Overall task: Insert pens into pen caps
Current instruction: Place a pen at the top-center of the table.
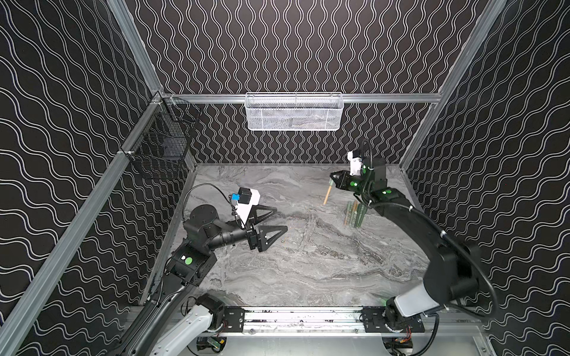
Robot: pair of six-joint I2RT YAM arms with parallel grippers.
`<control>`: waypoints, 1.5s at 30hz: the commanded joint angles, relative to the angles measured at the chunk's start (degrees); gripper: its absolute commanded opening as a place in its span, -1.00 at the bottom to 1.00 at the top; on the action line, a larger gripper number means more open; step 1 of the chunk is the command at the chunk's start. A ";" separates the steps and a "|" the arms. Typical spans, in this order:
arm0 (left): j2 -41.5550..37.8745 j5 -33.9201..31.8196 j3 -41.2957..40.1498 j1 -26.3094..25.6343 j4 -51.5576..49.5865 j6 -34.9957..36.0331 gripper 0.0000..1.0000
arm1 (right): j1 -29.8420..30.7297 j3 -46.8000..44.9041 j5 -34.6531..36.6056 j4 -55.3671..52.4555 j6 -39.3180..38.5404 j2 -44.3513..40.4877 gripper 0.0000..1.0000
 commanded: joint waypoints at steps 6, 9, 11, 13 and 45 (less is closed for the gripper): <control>1.80 -6.66 2.58 0.07 -11.88 5.21 0.97 | -5.99 14.59 0.81 -17.74 -6.24 18.34 -1.00; 4.59 -9.36 4.24 0.06 -15.94 6.69 0.97 | -6.31 19.63 1.21 -23.01 -7.85 24.12 -1.00; 5.53 -9.83 4.08 0.06 -16.41 7.01 0.97 | -6.31 21.15 0.87 -24.49 -7.80 26.43 -1.00; 5.73 -9.70 3.53 0.05 -15.60 6.64 0.97 | -6.44 21.32 1.22 -24.80 -7.53 27.82 -1.00; 5.88 -8.66 2.19 0.11 -12.45 5.71 0.97 | -6.57 18.55 8.97 -26.42 -3.21 30.46 -0.63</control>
